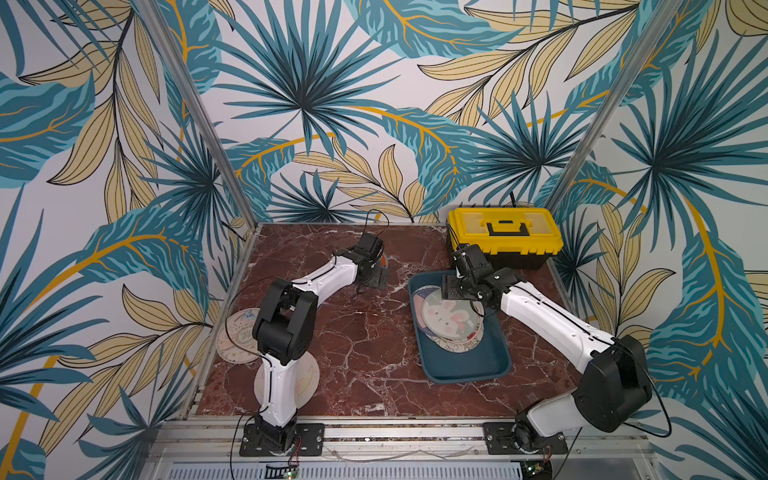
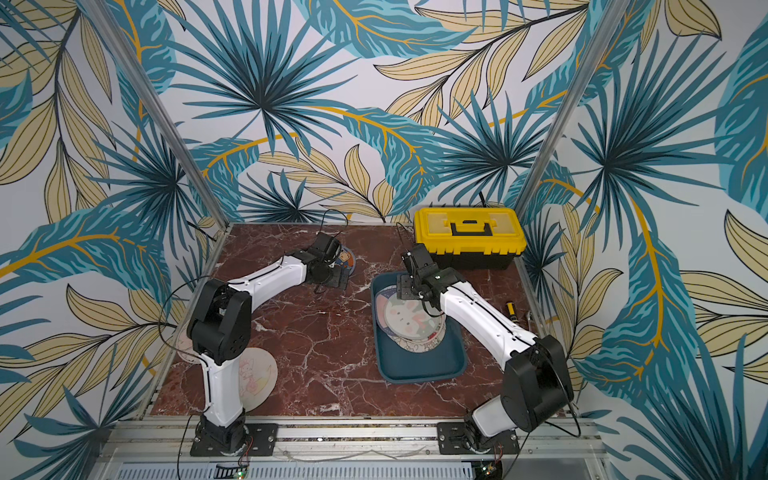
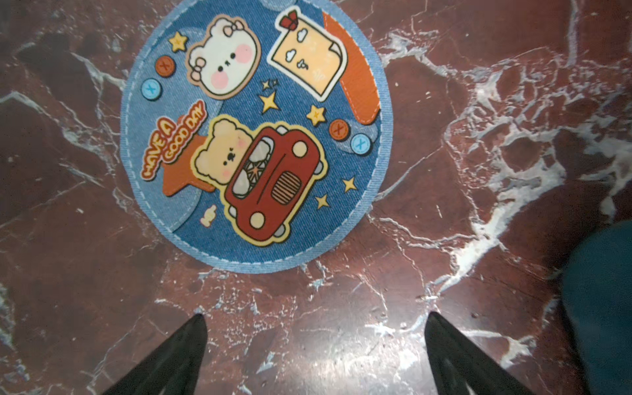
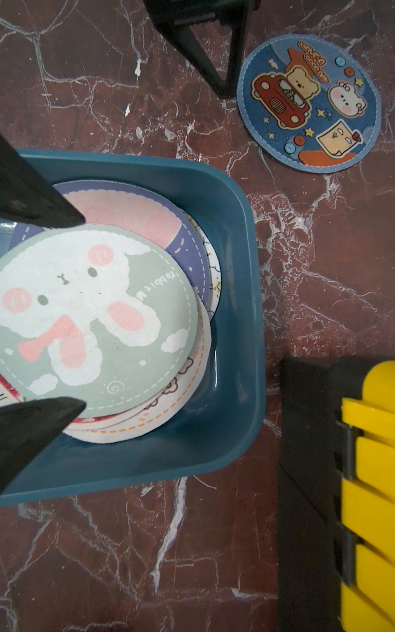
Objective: Put the coasters into the storage box
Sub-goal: Place the coaster in the storage box, then pick up the coaster from the center of the board.
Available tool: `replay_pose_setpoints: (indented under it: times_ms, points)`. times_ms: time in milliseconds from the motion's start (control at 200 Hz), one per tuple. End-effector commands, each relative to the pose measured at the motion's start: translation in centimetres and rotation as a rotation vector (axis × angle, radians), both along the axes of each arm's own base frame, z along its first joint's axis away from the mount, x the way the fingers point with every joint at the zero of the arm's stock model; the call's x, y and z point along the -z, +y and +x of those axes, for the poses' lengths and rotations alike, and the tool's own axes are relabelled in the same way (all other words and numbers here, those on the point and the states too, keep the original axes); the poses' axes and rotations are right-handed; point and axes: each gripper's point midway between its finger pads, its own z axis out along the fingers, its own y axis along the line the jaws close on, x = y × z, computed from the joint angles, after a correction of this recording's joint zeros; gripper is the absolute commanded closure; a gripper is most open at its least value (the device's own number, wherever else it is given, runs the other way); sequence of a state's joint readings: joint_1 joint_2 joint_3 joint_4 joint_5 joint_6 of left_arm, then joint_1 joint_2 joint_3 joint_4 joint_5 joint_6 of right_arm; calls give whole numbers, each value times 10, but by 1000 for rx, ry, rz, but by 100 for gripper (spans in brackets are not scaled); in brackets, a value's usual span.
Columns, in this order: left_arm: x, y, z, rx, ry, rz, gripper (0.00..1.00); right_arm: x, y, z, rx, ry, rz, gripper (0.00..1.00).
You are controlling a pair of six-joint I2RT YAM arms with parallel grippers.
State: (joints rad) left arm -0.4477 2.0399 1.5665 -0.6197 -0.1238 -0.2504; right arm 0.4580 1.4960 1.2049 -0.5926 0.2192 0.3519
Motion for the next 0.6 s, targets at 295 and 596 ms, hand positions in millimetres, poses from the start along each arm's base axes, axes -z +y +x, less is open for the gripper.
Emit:
replay_pose_setpoints:
  times_ms: [295, 596]
  points:
    - [12, 2, 31, 38, 8, 83, 0, 13, 9, -6, -11, 27, 68, 22]
    - [19, -3, 48, 38, 1, 78, 0, 13, 12, -6, -12, 33, 85, 22]
